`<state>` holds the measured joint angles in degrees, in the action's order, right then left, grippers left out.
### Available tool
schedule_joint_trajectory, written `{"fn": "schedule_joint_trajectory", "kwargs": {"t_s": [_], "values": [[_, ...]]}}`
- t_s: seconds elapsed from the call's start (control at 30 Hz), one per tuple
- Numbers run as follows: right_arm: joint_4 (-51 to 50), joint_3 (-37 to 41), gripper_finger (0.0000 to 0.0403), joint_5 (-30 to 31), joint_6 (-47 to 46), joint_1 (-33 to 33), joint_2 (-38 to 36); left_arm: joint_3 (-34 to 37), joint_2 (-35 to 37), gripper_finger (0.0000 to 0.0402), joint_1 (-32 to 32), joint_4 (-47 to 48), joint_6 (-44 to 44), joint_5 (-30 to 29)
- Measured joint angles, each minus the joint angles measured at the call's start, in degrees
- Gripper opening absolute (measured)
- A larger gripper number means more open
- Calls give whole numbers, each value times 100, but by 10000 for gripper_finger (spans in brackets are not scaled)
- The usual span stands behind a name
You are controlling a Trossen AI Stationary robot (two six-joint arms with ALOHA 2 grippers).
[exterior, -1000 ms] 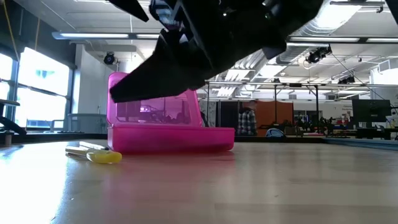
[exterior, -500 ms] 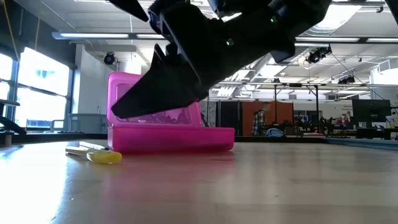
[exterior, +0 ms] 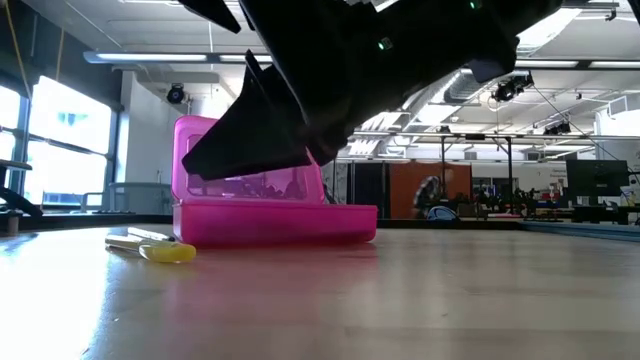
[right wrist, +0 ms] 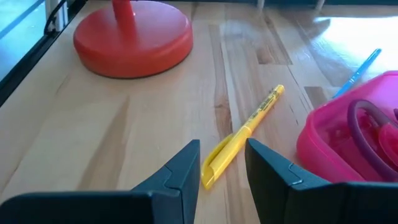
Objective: Pick & place school supplies into a supply box
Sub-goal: Put the yellow pen into the pink supply box
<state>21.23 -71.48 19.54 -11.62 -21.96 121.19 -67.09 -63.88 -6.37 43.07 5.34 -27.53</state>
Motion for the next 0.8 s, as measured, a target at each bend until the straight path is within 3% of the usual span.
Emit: {"fn": "schedule_joint_trajectory", "kwargs": {"t_s": [0.23,0.47,0.6,0.8], "values": [[690,-38,106,-162,18,19,465,0,0,74,0,-12,2,-4],[521,-564,106,-145,148,33,792,0,0,74,0,-11,2,-6],[-178,-925,106,131,77,59,1098,0,0,74,0,-8,4,0],[-324,-1303,106,813,241,-1,1470,0,0,74,0,0,4,0]]}}
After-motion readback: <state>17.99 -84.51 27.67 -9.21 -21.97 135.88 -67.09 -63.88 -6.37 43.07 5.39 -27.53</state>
